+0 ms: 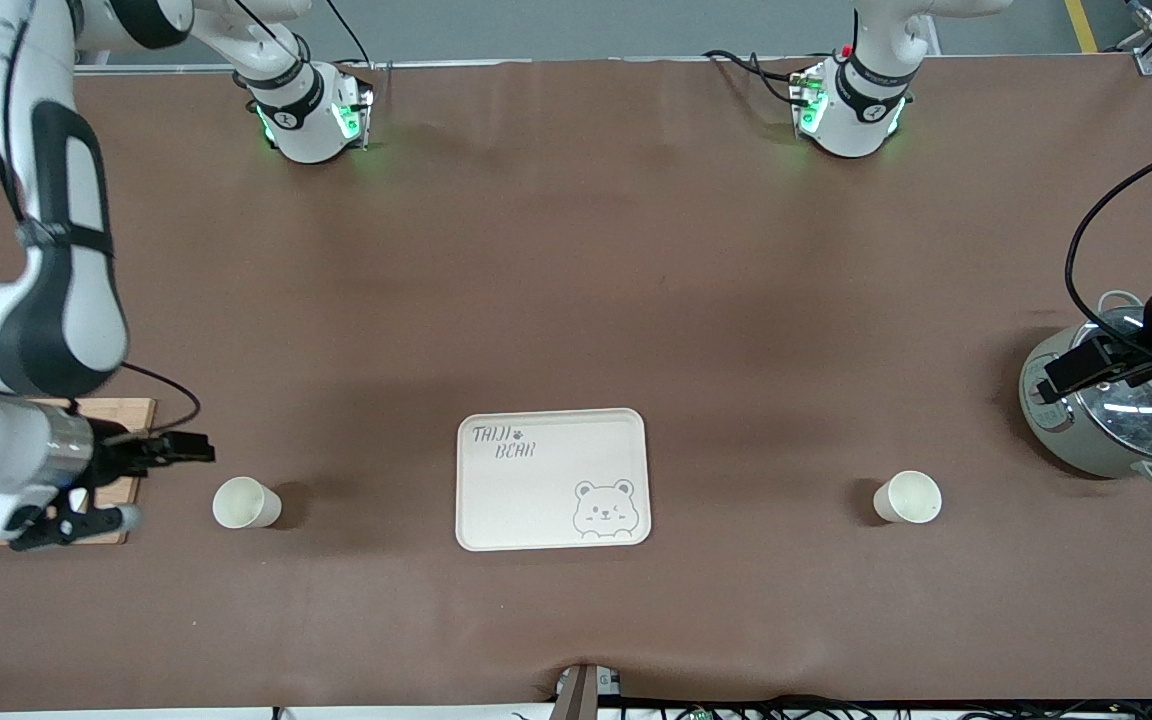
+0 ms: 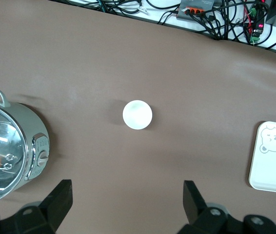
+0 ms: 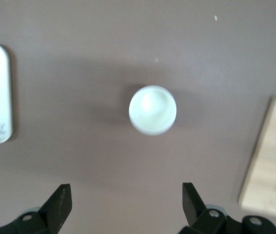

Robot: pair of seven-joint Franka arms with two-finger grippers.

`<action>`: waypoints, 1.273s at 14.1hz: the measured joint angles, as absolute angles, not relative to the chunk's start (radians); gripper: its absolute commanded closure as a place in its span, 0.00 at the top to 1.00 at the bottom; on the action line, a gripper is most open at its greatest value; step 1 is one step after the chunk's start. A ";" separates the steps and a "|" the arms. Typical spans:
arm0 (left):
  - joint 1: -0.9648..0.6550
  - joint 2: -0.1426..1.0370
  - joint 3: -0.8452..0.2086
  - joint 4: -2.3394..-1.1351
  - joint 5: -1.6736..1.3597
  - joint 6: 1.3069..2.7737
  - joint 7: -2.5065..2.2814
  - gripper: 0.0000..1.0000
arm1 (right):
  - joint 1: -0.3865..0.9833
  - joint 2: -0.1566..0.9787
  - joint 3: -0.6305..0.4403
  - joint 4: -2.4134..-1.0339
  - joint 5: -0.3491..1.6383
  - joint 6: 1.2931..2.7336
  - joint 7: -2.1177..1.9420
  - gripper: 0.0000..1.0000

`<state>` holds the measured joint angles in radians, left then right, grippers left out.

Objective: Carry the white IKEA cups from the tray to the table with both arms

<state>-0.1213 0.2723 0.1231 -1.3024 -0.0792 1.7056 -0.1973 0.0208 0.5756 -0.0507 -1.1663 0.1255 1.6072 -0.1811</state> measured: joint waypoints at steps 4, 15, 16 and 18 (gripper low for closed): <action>-0.113 0.258 0.127 -1.292 -0.077 1.696 -0.196 1.00 | 0.028 0.343 -0.047 -1.159 0.074 1.375 -0.083 1.00; -0.114 0.195 0.120 -1.329 -0.028 1.629 -0.172 1.00 | 0.032 -0.140 -0.052 -1.687 0.019 1.504 -0.050 1.00; -0.114 0.191 0.120 -1.333 -0.028 1.629 -0.172 1.00 | 0.031 -0.147 -0.053 -1.697 0.019 1.505 -0.049 1.00; -0.115 0.185 0.120 -1.339 -0.027 1.629 -0.172 1.00 | 0.028 -0.149 -0.055 -1.702 0.019 1.508 -0.043 1.00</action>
